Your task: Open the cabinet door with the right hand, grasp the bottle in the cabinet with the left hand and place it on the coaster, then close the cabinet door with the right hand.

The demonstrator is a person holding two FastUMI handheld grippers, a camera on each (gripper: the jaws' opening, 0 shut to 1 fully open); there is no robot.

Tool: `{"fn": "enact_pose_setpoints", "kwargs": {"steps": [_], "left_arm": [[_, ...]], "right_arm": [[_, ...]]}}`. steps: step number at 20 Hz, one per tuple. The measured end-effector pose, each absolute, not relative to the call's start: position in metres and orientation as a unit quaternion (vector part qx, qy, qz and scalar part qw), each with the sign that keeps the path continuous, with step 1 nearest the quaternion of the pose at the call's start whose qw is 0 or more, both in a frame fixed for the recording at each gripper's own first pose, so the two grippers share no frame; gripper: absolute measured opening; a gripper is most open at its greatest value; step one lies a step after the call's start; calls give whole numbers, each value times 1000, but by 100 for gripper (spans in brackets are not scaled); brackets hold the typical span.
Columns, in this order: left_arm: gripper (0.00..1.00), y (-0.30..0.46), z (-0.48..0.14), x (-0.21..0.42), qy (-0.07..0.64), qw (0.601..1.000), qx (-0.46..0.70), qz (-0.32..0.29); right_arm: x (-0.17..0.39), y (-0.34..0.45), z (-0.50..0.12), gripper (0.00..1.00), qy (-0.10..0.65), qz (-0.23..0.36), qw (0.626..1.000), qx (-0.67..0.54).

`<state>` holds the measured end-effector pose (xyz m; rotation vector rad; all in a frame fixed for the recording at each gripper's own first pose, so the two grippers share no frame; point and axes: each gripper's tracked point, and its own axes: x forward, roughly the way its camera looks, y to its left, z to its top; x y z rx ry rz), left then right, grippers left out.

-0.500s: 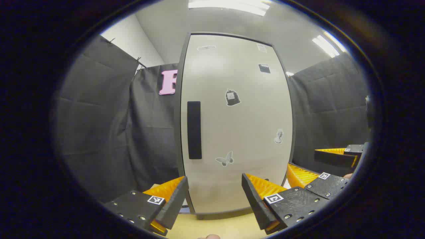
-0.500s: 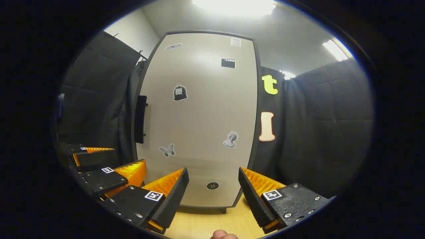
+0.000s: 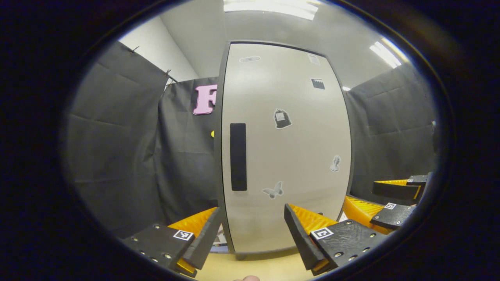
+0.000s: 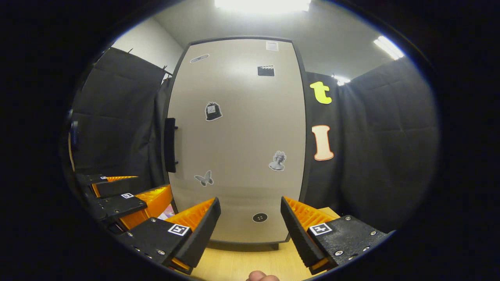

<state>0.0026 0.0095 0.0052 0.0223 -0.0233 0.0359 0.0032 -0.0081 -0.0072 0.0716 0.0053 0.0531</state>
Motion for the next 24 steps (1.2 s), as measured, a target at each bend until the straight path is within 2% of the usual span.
{"fn": "enact_pose_setpoints", "kwargs": {"steps": [2,3,5,6,7,8,10,11,12,14,16,17,18,19,21,22,24], "left_arm": [[93,9,4,0,-12,1000,13,21],[96,8,2,0,-10,1000,10,19],[93,7,-1,-1,-6,1000,9,19],[97,7,-1,0,-7,1000,10,19],[97,7,0,1,-8,1000,11,20],[93,8,1,1,-9,1000,15,22],[96,8,2,2,-12,1000,14,22],[92,8,3,2,-12,1000,14,23],[96,7,2,2,-12,1000,14,22],[93,3,3,2,-13,1000,14,19],[96,2,4,0,-13,1000,17,18],[93,1,5,-1,-14,1000,18,18],[96,2,6,-1,-15,1000,19,19],[93,2,6,-3,-16,1000,19,18],[96,5,4,-8,-13,1000,23,17],[93,7,2,-12,-11,1000,23,18],[92,15,-1,-21,-8,999,23,24]], "right_arm": [[8,-14,-12,96,8,23,999,35],[11,-15,-14,95,8,24,999,34],[15,-20,-14,95,4,20,999,30],[15,-22,-14,95,1,18,999,30],[15,-24,-15,96,2,15,1000,26],[15,-26,-17,95,5,13,1000,24],[15,-28,-19,95,6,14,1000,25],[16,-31,-19,95,5,10,1000,24],[16,-32,-19,95,5,11,1000,25],[17,-35,-19,95,4,10,1000,27],[19,-37,-17,95,0,10,1000,29],[20,-39,-15,95,-2,9,1000,28],[22,-39,-14,95,-4,10,1000,27],[25,-37,-13,95,-6,16,999,28],[30,-32,-11,95,-9,27,999,27],[30,-31,-10,95,-11,30,999,25],[37,-23,-3,95,-18,41,999,24]]}}
